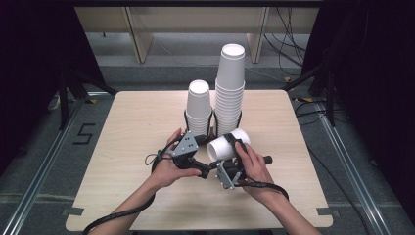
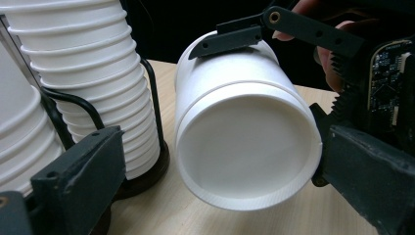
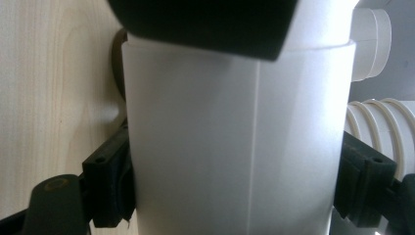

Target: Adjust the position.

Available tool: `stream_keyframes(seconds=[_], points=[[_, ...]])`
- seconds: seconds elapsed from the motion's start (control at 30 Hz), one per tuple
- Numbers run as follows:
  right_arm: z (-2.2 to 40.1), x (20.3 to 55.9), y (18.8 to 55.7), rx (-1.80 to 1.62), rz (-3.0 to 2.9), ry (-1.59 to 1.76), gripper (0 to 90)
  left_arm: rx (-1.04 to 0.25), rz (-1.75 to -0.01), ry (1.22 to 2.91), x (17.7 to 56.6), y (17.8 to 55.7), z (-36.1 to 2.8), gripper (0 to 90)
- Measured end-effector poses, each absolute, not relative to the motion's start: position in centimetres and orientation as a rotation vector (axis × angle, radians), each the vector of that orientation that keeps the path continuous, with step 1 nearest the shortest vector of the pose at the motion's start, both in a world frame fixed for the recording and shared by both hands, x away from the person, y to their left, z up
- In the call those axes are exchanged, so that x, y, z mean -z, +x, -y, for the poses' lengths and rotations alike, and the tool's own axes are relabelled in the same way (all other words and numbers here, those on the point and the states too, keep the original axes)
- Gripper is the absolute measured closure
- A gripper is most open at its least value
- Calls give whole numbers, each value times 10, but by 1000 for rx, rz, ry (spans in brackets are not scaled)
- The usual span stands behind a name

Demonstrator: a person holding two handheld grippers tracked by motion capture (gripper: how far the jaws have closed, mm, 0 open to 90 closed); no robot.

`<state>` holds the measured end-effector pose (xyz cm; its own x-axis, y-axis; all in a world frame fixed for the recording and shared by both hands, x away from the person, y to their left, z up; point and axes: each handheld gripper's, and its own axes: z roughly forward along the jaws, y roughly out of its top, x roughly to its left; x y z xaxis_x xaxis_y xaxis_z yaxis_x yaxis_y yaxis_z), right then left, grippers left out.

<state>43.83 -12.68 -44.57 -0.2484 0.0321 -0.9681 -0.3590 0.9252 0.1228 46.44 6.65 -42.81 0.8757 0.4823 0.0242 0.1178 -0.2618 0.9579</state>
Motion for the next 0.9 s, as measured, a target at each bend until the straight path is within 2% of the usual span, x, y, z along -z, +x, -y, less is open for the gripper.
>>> stream_keyframes(seconds=[0.9], points=[[123,442,436,-354,-1780,-287,193,-337,-418,1818,428,471,-55,63]])
